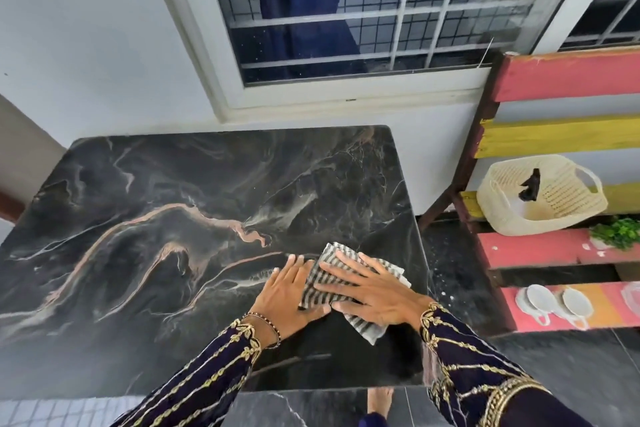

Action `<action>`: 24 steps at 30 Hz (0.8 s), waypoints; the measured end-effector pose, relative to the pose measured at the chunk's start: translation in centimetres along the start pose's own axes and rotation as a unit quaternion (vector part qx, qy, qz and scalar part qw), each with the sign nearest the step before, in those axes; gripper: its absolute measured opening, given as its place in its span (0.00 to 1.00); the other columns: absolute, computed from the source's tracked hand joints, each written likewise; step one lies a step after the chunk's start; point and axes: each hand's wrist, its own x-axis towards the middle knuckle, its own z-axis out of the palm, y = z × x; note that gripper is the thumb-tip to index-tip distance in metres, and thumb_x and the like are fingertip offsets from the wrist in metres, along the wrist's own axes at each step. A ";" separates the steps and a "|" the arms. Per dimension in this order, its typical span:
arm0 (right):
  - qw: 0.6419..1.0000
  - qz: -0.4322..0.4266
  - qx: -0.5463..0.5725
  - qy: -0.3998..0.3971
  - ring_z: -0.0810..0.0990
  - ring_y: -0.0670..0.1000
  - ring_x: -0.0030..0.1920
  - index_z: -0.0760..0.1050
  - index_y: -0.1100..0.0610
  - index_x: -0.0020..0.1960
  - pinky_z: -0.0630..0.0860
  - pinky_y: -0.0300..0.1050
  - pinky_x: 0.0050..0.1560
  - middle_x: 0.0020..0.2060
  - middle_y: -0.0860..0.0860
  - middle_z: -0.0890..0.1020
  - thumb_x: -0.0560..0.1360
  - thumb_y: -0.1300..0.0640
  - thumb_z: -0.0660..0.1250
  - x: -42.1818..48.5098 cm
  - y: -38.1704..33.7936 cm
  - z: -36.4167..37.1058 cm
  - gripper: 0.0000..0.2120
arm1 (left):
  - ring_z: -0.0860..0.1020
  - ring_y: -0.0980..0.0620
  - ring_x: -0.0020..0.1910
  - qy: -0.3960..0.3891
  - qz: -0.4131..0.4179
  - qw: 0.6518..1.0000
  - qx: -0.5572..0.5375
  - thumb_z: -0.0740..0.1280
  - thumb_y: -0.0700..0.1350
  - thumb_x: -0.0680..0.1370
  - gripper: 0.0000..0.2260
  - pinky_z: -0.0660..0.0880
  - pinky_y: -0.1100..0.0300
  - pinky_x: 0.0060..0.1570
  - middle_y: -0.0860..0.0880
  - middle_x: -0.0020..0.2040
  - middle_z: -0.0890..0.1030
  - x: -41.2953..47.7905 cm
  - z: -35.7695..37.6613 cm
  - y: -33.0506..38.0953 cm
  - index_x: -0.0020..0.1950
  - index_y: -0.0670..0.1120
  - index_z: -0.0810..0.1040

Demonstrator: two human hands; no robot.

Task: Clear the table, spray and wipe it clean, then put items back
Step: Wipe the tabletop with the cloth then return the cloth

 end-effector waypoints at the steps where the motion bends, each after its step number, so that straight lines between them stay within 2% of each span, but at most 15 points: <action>1: 1.000 0.005 0.001 -0.001 0.25 0.41 0.76 0.43 0.29 0.79 0.25 0.50 0.75 0.78 0.32 0.33 0.84 0.36 0.45 1.0 1.6 -0.8 0.24 | 0.42 0.51 0.79 0.002 -0.003 1.000 -0.004 0.52 0.72 0.69 0.47 0.43 0.52 0.77 0.48 0.80 0.48 1.3 -0.2 0.1 0.79 0.47 0.45; 4: 1.000 0.023 0.008 -0.003 0.25 0.42 0.76 0.42 0.30 0.79 0.26 0.52 0.76 0.78 0.32 0.33 0.84 0.35 0.45 3.9 5.8 -3.1 0.25 | 0.40 0.51 0.78 0.007 -0.008 1.000 0.019 0.61 0.68 0.73 0.46 0.41 0.52 0.77 0.48 0.80 0.43 5.0 -1.2 0.4 0.79 0.48 0.40; 11: 0.999 0.045 -0.005 0.005 0.27 0.42 0.77 0.41 0.30 0.79 0.29 0.52 0.78 0.78 0.32 0.34 0.83 0.34 0.44 11.8 16.1 -8.4 0.26 | 0.38 0.48 0.78 0.026 -0.080 0.996 0.037 0.67 0.70 0.66 0.56 0.42 0.46 0.77 0.46 0.79 0.40 16.3 -5.3 0.9 0.78 0.45 0.37; 14: 0.999 0.046 -0.002 0.010 0.28 0.42 0.78 0.40 0.28 0.77 0.30 0.52 0.77 0.78 0.33 0.35 0.83 0.34 0.44 14.8 19.5 -10.6 0.25 | 0.37 0.44 0.78 -0.005 -0.129 0.990 0.065 0.69 0.73 0.61 0.62 0.43 0.39 0.75 0.45 0.79 0.39 20.3 -7.1 1.0 0.78 0.46 0.36; 16: 0.999 0.048 -0.002 0.017 0.30 0.42 0.79 0.40 0.27 0.77 0.32 0.53 0.78 0.79 0.33 0.36 0.83 0.34 0.44 16.5 21.5 -11.8 0.25 | 0.38 0.41 0.78 -0.047 -0.166 0.983 0.059 0.72 0.72 0.58 0.64 0.49 0.32 0.72 0.45 0.79 0.39 22.3 -7.8 1.0 0.78 0.48 0.35; 19: 0.998 0.060 -0.003 0.027 0.32 0.43 0.79 0.41 0.28 0.77 0.34 0.54 0.79 0.79 0.33 0.38 0.83 0.34 0.44 18.9 24.1 -13.4 0.24 | 0.39 0.38 0.77 -0.097 -0.201 0.974 0.037 0.77 0.67 0.58 0.65 0.59 0.29 0.67 0.45 0.79 0.37 24.0 -7.9 1.2 0.78 0.46 0.37; 24: 0.996 0.079 0.009 0.033 0.35 0.45 0.81 0.42 0.28 0.78 0.37 0.59 0.79 0.80 0.35 0.39 0.81 0.32 0.43 22.2 27.8 -16.0 0.26 | 0.37 0.36 0.76 -0.124 -0.212 0.969 0.023 0.77 0.64 0.60 0.65 0.57 0.27 0.66 0.44 0.78 0.35 24.5 -7.9 1.4 0.77 0.44 0.35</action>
